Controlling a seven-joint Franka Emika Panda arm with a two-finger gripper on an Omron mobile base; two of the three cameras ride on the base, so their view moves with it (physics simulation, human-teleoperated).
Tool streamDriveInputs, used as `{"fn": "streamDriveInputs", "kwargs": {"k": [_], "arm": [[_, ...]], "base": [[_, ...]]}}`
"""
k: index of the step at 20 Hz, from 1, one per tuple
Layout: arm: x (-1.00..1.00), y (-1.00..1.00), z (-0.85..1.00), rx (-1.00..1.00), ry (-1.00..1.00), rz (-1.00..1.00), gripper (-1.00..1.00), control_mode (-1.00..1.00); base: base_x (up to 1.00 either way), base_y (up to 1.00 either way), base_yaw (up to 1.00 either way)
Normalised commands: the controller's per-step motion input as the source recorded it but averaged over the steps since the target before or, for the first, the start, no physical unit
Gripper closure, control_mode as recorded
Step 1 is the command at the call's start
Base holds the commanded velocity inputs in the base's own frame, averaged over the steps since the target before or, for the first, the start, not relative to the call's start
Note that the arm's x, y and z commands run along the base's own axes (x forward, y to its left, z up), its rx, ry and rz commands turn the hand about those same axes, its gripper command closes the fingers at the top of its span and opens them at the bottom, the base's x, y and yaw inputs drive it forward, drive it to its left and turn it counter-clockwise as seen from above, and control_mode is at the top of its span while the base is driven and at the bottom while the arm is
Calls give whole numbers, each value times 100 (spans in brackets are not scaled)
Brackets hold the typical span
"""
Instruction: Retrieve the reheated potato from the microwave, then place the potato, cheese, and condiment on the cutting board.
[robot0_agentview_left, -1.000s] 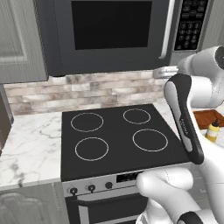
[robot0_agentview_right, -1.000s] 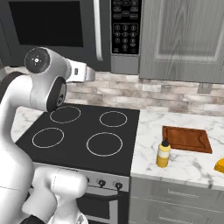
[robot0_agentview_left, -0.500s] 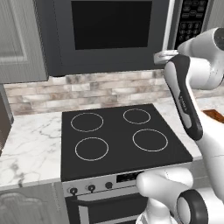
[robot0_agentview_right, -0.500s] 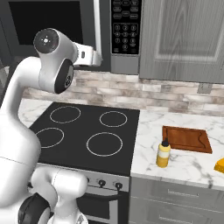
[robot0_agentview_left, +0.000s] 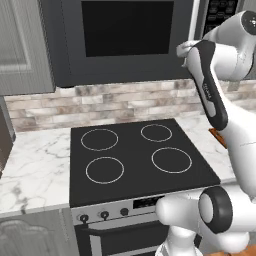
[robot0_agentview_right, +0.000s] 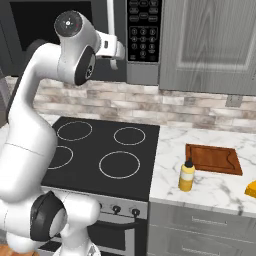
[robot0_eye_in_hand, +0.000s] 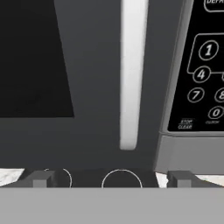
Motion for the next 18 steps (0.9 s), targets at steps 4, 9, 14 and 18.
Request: {"fn": "streamDriveInputs", "kwargs": {"k": [4, 9, 14, 18], "arm": [[48, -15, 16, 0, 0, 0, -100, -100], [54, -8, 6, 0, 0, 0, -100, -100], [52, 0, 0, 0, 0, 0, -100, -100], [52, 0, 0, 0, -1, 0, -100, -100]], "base": [[0, 0, 0], [0, 0, 0], [0, 0, 0], [0, 0, 0]]}}
